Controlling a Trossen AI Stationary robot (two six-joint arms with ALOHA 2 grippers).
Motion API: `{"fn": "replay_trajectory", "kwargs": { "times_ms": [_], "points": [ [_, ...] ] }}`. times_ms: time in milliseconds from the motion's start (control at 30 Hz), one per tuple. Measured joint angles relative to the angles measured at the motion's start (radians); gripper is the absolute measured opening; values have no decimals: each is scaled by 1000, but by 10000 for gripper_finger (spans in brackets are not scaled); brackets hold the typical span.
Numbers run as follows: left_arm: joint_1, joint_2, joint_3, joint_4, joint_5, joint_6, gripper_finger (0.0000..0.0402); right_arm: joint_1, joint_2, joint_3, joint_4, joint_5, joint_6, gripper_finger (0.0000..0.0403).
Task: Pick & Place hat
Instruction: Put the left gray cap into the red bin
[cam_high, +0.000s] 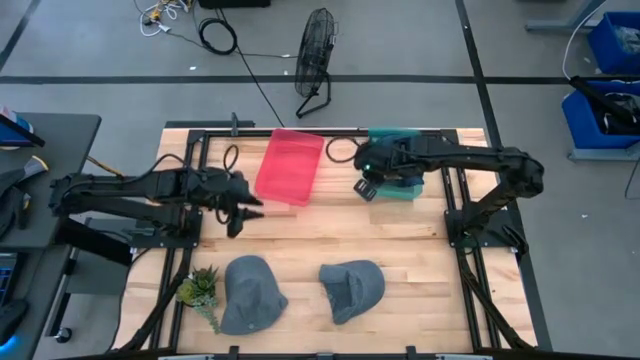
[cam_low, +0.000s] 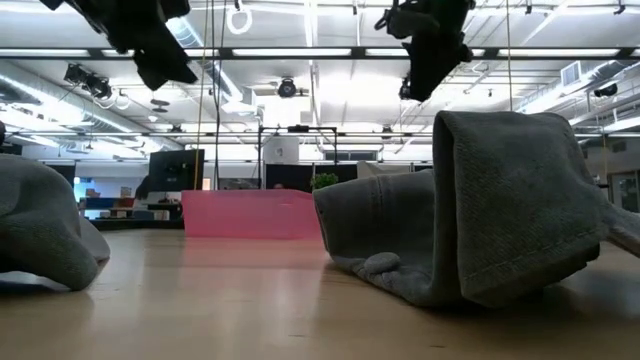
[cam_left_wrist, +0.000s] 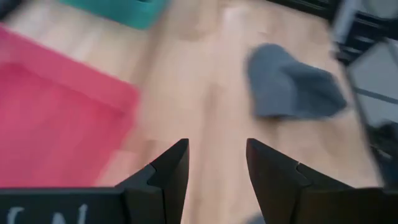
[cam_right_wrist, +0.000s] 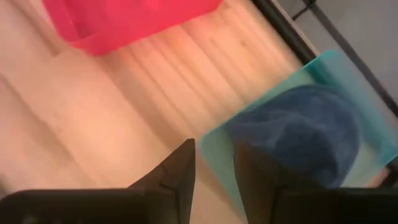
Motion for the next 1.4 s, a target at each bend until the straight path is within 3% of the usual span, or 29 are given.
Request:
{"fn": "replay_trajectory", "kwargs": {
  "times_ms": [333, 600, 733, 867, 1100, 1400],
  "points": [
    [-268, 47, 2, 39, 12, -113, 165, 101, 1, 0, 22, 1, 18, 112],
    [-434, 305, 2, 50, 10, -375, 165, 117, 1, 0, 43, 2, 18, 112],
    [-477, 426, 1, -28, 7, -515, 165, 117, 1, 0, 51, 3, 18, 112],
    [-515, 494, 0, -31, 22, -543, 165, 117, 1, 0, 50, 2, 18, 112],
    [-553, 504, 0, 69, 45, -607, 165, 117, 1, 0, 50, 3, 15, 112],
    [-579, 512, 1, 71, 45, -590, 165, 117, 1, 0, 65, 5, 14, 112]
  ]
}}
